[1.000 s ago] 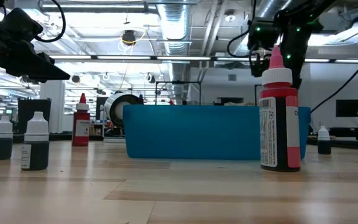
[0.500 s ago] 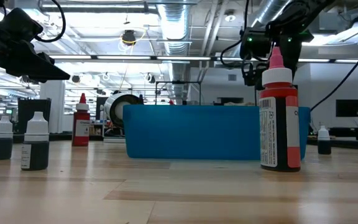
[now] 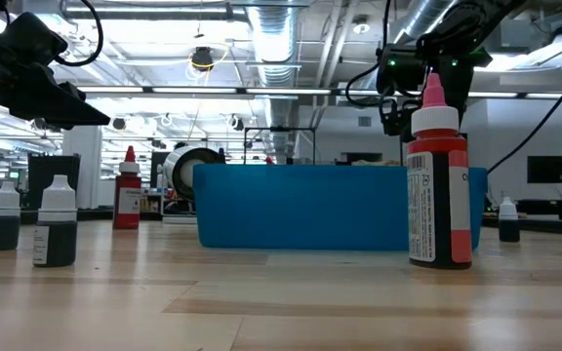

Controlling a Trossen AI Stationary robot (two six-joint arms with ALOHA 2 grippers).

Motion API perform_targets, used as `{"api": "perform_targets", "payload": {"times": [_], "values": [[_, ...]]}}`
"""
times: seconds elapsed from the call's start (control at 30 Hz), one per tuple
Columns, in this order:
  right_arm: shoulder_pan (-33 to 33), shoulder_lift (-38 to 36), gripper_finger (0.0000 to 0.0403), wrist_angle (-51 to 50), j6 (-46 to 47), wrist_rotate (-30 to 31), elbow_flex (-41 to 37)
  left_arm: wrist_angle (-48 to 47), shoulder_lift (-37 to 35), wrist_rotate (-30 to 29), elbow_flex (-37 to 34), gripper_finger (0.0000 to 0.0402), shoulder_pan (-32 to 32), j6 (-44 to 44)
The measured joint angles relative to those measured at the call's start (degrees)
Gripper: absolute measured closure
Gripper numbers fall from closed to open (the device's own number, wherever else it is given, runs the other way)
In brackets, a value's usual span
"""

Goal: Pick & Place food coloring
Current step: Put the large green food coloring bottle into the blue bin

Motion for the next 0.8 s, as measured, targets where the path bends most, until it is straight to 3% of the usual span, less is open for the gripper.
{"api": "perform_targets", "payload": {"times": [0.4, 0.6, 0.8], "values": [[0.00, -1.12, 0.0258, -3.69, 1.46, -0.02, 1.65, 0.00, 0.00, -0.02, 0.02, 0.0280, 0.00, 0.00], [0.10, -1.18, 0.0272, -11.92, -1.83, -0.02, 9.79, 0.00, 0.00, 0.00, 0.01, 0.0280, -0.01, 0.00], [1.14, -1.18, 0.0253, -16.06, -6.26, -0.07, 20.48, 0.00, 0.02, 0.00, 0.02, 0.0280, -0.02, 0.00]]}}
